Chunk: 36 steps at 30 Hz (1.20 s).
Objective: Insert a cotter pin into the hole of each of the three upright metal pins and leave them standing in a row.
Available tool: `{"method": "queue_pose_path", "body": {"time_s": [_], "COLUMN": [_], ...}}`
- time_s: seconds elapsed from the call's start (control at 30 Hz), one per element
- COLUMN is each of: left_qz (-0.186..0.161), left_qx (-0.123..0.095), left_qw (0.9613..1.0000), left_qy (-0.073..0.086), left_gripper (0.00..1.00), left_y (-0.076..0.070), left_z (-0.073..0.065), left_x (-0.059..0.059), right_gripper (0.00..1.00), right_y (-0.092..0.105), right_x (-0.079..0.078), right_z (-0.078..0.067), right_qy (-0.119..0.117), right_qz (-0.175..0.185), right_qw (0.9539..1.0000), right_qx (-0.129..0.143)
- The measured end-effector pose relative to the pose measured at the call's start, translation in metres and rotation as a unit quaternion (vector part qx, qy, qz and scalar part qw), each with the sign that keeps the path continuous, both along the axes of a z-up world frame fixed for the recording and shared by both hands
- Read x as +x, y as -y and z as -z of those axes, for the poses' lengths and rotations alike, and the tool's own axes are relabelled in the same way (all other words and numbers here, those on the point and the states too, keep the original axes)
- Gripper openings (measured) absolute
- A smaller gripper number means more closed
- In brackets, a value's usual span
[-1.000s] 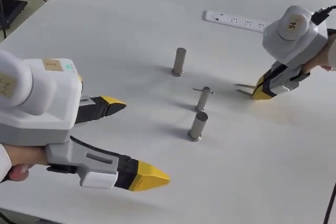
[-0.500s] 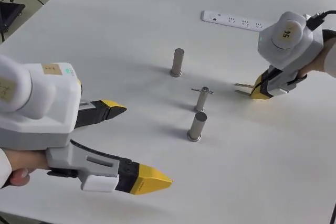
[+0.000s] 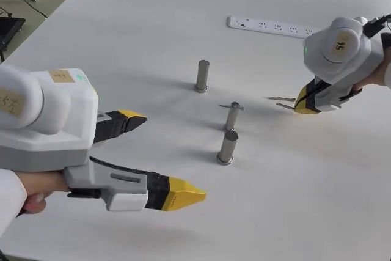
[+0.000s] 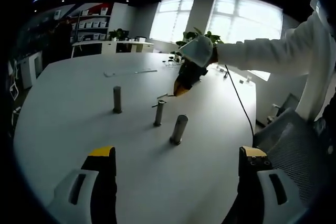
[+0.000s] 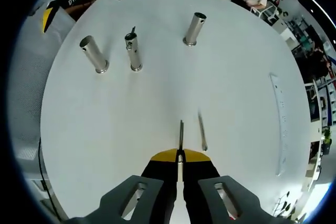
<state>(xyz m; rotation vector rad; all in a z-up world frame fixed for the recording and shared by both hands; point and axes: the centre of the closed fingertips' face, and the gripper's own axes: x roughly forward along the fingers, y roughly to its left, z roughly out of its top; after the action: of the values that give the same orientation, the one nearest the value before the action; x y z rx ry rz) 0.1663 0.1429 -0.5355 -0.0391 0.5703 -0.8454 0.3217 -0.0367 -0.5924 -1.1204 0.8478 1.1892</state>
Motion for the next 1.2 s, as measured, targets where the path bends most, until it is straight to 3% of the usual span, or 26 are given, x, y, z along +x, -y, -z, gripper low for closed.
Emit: {"method": "queue_pose_path", "body": {"time_s": [0.07,0.13,0.33,0.43,0.7,0.87,1.0,1.1,1.2], "left_qz": [0.000,0.002,0.016,0.017,0.011,0.007,0.000,0.004,0.003], "left_qx": [-0.001,-0.002,-0.003,-0.007,-0.016,-0.019,-0.037,-0.040,-0.061], "left_qw": [1.0000,1.0000,0.9999,0.9998,0.9998,0.9997,0.9993,0.9991,0.9981], "left_qy": [0.000,-0.001,-0.004,-0.003,0.002,0.011,0.008,0.012,0.010], "left_gripper": [0.97,0.97,0.98,0.98,0.93,0.98,0.96,0.93,0.91], "left_y": [0.001,0.003,0.012,0.015,0.019,0.024,0.029,0.034,0.041], "left_z": [-0.001,-0.001,0.000,-0.001,-0.008,-0.011,-0.016,-0.019,-0.026], "left_x": [0.000,0.000,-0.004,-0.004,0.000,0.003,0.008,0.011,0.016], "right_gripper": [0.00,0.00,0.00,0.00,0.00,0.00,0.00,0.00,0.00], "right_y": [0.001,-0.002,-0.004,-0.009,-0.015,-0.025,-0.030,-0.038,-0.044], "right_x": [0.005,0.000,-0.028,-0.046,-0.077,-0.081,-0.089,-0.096,-0.097], "right_z": [-0.004,-0.015,-0.037,-0.046,-0.047,-0.051,-0.052,-0.057,-0.064], "right_qy": [0.012,0.028,0.054,0.060,0.069,0.104,0.128,0.137,0.159], "right_qz": [-0.003,-0.002,-0.020,-0.021,-0.010,-0.023,-0.035,-0.037,-0.039], "right_qw": [0.9999,0.9993,0.9977,0.9960,0.9930,0.9877,0.9854,0.9825,0.9782], "right_qx": [0.010,0.025,0.037,0.063,0.096,0.115,0.107,0.121,0.129]}}
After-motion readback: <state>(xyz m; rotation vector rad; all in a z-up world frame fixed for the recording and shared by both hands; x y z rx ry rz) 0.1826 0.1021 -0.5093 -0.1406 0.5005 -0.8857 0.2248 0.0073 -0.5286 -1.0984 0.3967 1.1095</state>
